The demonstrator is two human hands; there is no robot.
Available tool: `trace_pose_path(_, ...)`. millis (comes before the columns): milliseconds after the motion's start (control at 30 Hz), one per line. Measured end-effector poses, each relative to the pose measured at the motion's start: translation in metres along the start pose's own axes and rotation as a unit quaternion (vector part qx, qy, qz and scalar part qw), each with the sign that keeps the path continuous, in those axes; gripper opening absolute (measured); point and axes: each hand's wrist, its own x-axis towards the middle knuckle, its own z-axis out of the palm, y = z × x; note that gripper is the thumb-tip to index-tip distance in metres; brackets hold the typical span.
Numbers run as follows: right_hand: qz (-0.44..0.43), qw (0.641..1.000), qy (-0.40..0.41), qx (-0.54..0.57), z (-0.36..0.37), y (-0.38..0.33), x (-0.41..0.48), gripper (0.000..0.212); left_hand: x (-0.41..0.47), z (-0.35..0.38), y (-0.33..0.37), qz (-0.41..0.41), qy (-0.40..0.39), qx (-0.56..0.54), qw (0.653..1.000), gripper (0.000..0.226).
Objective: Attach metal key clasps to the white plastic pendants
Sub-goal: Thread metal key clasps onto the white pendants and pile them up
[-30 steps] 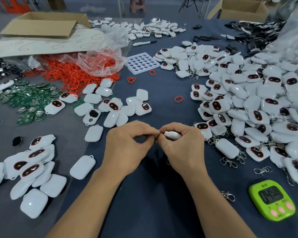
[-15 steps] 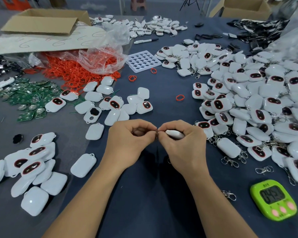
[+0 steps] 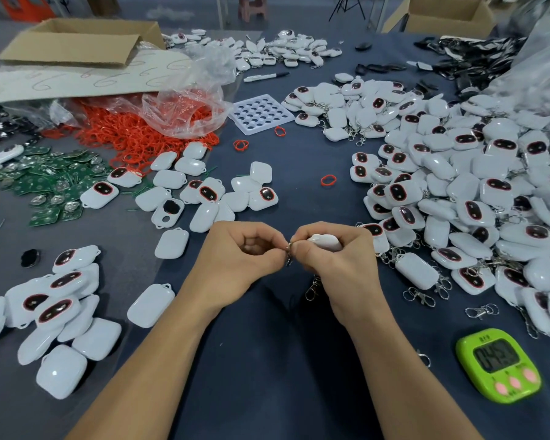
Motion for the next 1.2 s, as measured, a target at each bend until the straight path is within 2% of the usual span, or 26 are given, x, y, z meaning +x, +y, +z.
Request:
trace_pose_path(400,0.014,0.996,-0.083,0.036,-0.004,-0.001,0.001,0.016,-0.002,-0.004,0.001,-0.021,-0.03,-0.002,0.999,0.014)
trace_pose_path(633,0.01,0.996,-0.088,0.03,-0.002,0.0,0.0,0.013,0.0,-0.004,-0.003,-0.034,-0.025,-0.001,0.999,0.015)
trace_pose_path(700,0.038,0.998,-0.047,0.014,0.0,0.002,0.001,0.015,0.001,-0.002,-0.002,-0.035,0.023,-0.001,0.999,0.015)
trace_pose_path(767,0.088,0.995,0.008,0.036,0.002,0.004,0.004,0.032,0.004,-0.004,-0.004,-0.017,0.139,0.059,0.988,0.018)
trace_pose_path(833,0.12,0.988,0.05,0.089,0.001,0.005,0.008,0.039,0.005,-0.007,-0.007,0.002,0.244,0.227,0.943,0.018)
trace_pose_path(867,0.126,0.984,0.061,0.106,0.001,0.006,0.01,0.035,0.005,-0.008,-0.007,-0.001,0.261,0.303,0.916,0.014)
trace_pose_path(967,0.107,0.991,0.055,0.063,0.001,0.006,0.011,0.02,0.007,-0.001,-0.009,-0.009,0.201,0.422,0.884,0.004)
trace_pose_path(1033,0.078,0.996,0.044,-0.023,0.0,0.009,0.009,0.026,0.008,0.005,-0.011,0.0,0.144,0.47,0.871,0.004)
trace_pose_path(1133,0.056,0.989,0.056,-0.125,-0.001,0.014,0.007,0.041,0.009,0.004,-0.012,-0.005,0.094,0.468,0.879,0.008)
trace_pose_path(1200,0.049,0.983,0.064,-0.165,0.0,0.016,0.008,0.037,0.009,0.002,-0.011,-0.006,0.072,0.447,0.892,0.01)
